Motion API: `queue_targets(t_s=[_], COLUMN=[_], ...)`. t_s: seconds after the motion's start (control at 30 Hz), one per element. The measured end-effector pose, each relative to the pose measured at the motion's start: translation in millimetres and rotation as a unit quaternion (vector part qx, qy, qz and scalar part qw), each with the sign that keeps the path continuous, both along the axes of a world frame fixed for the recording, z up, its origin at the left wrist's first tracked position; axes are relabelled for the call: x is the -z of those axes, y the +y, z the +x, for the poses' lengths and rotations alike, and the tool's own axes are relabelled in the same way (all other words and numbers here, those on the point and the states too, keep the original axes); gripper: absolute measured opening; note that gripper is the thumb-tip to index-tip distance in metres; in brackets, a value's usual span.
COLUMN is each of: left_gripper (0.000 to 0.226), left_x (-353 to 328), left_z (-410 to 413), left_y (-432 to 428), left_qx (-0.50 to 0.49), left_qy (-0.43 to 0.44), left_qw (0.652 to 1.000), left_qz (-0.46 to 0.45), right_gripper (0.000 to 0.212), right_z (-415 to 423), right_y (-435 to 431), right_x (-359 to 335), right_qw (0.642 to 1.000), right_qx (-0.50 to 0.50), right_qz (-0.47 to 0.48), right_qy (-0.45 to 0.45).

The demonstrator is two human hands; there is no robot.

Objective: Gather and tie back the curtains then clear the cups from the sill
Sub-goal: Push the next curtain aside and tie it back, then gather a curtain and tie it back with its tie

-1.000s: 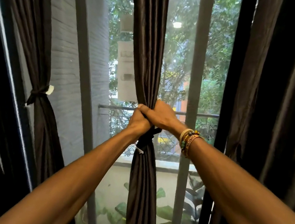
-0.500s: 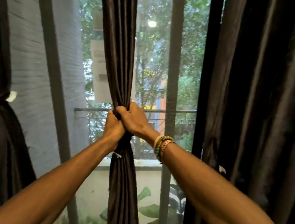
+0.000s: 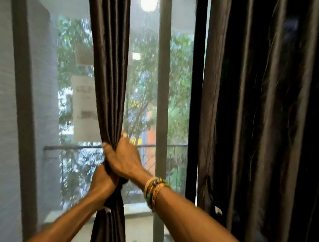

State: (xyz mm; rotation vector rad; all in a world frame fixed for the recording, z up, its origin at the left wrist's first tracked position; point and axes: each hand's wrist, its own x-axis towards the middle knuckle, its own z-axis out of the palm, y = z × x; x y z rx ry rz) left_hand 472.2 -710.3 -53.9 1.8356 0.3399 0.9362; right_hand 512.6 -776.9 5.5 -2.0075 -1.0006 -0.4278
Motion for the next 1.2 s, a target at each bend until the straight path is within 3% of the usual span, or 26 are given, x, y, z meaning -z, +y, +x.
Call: queue_targets(t_s=[0.2, 0.3, 0.4, 0.43, 0.5, 0.53, 0.6, 0.7, 0.8, 0.9, 1.0, 1.13, 1.2], left_gripper=[0.006, 0.029, 0.06, 0.058, 0.028, 0.026, 0.043, 0.049, 0.087, 0.109, 0.115, 0.124, 0.12], left_x=[-3, -16, -18, -18, -16, -15, -15, -11, -12, -13, -15, -24, -32], left_z=[11, 21, 28, 24, 18, 17, 14, 16, 13, 14, 22, 35, 41], left_y=[14, 13, 9, 4, 2, 2, 2, -2, -16, -35, -54, -82, -96], left_qx=[0.008, -0.03, -0.002, 0.005, -0.004, -0.007, 0.009, 0.017, 0.003, -0.02, -0.08, -0.14, -0.183], left_qy=[-0.027, -0.041, -0.032, -0.034, -0.057, -0.074, -0.104, -0.103, -0.079, -0.083, -0.113, -0.081, -0.107], left_qw=[1.0, 0.993, 0.993, 0.994, 0.995, 0.996, 0.995, 0.994, 0.994, 0.987, 0.97, 0.964, 0.946], left_qz=[-0.007, -0.105, -0.111, -0.108, -0.081, -0.056, -0.003, 0.029, 0.074, 0.135, 0.2, 0.211, 0.244], right_gripper=[0.046, 0.041, 0.046, 0.05, 0.057, 0.063, 0.073, 0.076, 0.074, 0.071, 0.07, 0.065, 0.062], right_z=[-9, -14, -17, -18, -18, -18, -18, -18, -12, 0, 13, 31, 47], right_y=[-8, -10, -21, -25, -32, -35, -44, -63, -87, -105, -126, -162, -183], right_x=[-10, -17, -15, -12, -5, -2, 3, 7, 2, -10, -19, -31, -36], right_qw=[0.992, 0.989, 0.99, 0.991, 0.99, 0.988, 0.981, 0.955, 0.917, 0.9, 0.89, 0.869, 0.849], right_qx=[0.044, 0.059, 0.078, 0.075, 0.067, 0.073, 0.096, 0.13, 0.139, 0.147, 0.156, 0.169, 0.174], right_qz=[-0.12, -0.133, -0.116, -0.112, -0.122, -0.134, -0.154, -0.204, -0.256, -0.284, -0.288, -0.294, -0.296], right_qy=[-0.022, -0.005, -0.001, 0.004, -0.005, -0.022, -0.068, -0.173, -0.273, -0.297, -0.317, -0.36, -0.402])
